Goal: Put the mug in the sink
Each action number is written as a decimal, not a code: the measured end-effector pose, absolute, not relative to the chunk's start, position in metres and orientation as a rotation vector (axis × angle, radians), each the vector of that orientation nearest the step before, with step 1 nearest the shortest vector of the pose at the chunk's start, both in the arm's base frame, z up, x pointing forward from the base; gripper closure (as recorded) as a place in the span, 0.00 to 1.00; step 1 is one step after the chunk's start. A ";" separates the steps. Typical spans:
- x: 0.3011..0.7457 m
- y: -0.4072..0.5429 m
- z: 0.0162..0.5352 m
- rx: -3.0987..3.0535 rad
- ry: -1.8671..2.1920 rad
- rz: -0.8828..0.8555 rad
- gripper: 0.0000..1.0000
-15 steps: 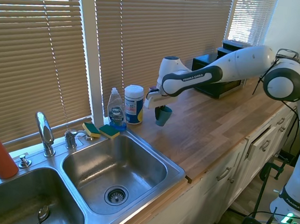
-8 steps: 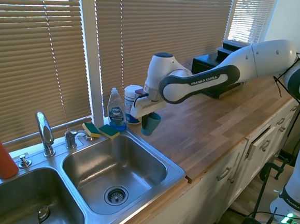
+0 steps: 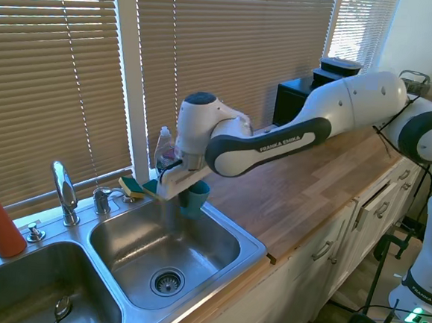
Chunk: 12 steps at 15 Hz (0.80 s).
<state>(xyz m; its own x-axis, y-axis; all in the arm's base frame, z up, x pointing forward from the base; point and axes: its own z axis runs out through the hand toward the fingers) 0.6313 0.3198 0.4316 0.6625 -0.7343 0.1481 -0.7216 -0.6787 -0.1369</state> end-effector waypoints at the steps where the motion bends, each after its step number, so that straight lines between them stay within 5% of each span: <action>1: 0.638 0.332 0.418 -2.813 1.223 -0.287 1.00; 12: 0.710 0.360 0.248 -2.838 1.418 -0.176 1.00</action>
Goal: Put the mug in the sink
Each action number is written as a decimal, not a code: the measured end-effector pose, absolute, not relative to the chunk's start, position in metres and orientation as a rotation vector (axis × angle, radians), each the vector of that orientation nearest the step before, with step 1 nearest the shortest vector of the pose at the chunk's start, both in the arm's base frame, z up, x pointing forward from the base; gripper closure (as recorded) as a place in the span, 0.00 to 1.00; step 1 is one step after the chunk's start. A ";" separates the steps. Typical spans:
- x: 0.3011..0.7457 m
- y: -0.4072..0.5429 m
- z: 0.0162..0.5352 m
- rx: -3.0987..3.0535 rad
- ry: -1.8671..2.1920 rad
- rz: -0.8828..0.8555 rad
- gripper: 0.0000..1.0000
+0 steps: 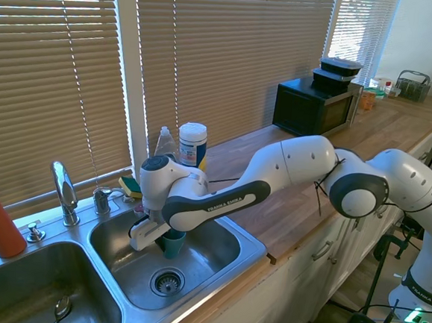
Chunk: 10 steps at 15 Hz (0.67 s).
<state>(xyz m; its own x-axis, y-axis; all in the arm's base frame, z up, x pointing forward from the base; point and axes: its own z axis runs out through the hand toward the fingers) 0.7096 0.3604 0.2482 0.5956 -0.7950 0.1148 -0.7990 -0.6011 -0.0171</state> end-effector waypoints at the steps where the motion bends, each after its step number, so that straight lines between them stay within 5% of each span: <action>1: 0.713 0.359 0.238 2.757 -1.400 0.164 1.00; 5: 0.721 0.354 0.196 2.731 -1.436 0.115 1.00; 6: 0.722 0.353 0.190 2.735 -1.449 0.095 0.00; 10: 0.723 0.354 0.185 2.747 -1.466 0.070 0.00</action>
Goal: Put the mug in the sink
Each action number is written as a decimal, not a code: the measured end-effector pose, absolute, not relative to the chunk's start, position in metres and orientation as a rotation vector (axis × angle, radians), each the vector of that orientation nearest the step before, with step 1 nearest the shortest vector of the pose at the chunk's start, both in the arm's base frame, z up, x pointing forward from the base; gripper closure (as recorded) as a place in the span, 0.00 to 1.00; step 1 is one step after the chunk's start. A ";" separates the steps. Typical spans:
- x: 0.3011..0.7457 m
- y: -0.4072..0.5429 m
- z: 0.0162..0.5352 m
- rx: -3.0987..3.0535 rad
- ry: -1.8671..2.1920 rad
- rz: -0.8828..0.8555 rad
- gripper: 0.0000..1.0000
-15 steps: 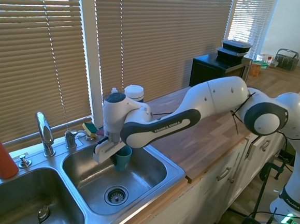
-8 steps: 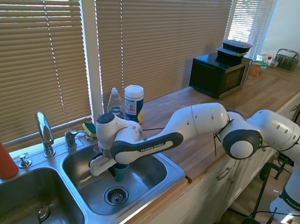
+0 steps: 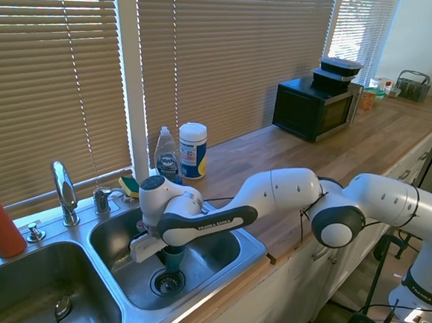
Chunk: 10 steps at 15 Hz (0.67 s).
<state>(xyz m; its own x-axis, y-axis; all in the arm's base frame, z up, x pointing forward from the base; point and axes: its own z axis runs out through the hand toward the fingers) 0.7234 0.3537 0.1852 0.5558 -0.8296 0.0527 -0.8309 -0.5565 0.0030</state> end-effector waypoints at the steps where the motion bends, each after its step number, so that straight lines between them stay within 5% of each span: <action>1: 0.724 0.354 0.182 2.750 -1.469 0.065 0.00; 10: 0.725 0.368 0.230 2.791 -1.479 0.112 0.00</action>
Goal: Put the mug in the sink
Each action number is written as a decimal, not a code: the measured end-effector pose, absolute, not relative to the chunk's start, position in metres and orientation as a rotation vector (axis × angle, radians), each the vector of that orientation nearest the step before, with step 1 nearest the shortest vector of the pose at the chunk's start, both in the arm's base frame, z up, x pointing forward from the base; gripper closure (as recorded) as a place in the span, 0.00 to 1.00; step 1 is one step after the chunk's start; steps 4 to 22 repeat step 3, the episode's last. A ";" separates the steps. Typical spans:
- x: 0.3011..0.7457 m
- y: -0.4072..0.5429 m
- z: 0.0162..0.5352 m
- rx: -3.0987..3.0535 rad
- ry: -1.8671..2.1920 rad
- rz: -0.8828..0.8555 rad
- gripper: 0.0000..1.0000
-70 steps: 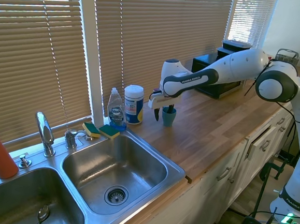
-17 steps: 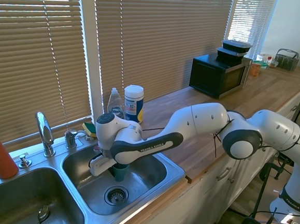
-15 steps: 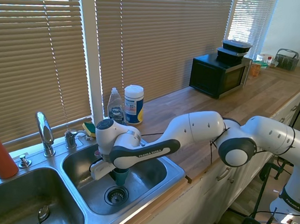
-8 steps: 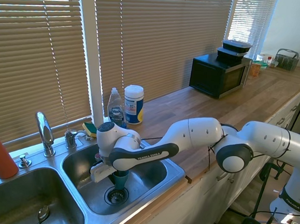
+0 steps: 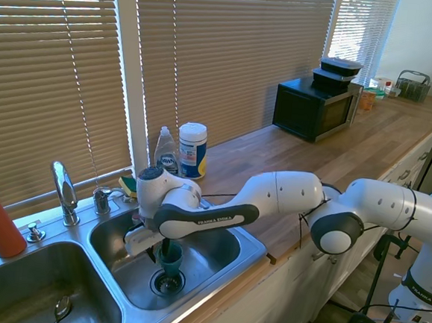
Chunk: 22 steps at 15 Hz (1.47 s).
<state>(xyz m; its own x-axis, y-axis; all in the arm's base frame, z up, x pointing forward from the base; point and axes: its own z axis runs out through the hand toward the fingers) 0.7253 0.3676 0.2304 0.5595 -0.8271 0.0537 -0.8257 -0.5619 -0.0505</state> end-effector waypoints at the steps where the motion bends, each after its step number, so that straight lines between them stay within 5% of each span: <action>1: 0.724 0.372 0.240 -2.756 1.450 -0.122 0.00; 22: 0.721 0.379 0.259 -2.759 1.437 -0.138 0.00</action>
